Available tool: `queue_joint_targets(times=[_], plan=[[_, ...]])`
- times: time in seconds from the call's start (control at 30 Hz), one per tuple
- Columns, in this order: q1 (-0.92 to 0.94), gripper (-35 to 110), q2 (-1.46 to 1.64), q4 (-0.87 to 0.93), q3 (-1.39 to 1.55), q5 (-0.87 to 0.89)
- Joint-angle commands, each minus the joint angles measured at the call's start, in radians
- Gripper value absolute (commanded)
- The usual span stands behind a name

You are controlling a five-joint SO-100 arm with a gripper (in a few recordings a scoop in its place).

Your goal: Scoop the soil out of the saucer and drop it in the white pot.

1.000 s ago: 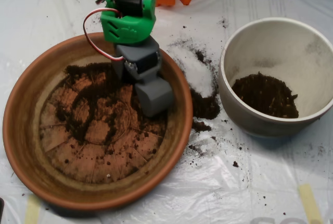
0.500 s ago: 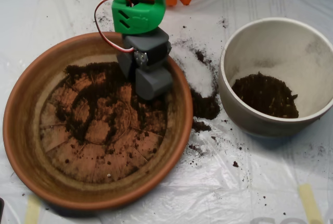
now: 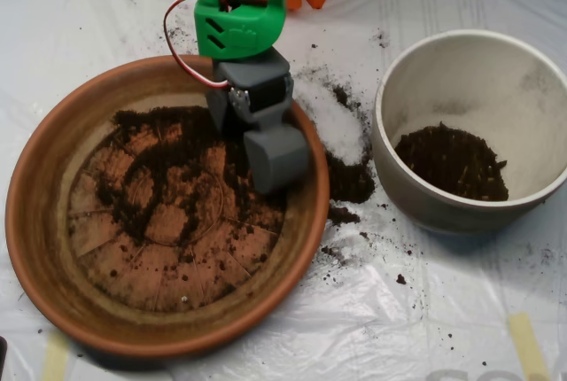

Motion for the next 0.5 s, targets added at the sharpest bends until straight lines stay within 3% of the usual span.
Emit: queue_joint_targets(times=[0.0, 0.47], plan=[[-0.026, 29, 0.002, 0.018, -0.008, 0.034], [0.110, 27, -0.238, 0.132, -0.278, 0.040]])
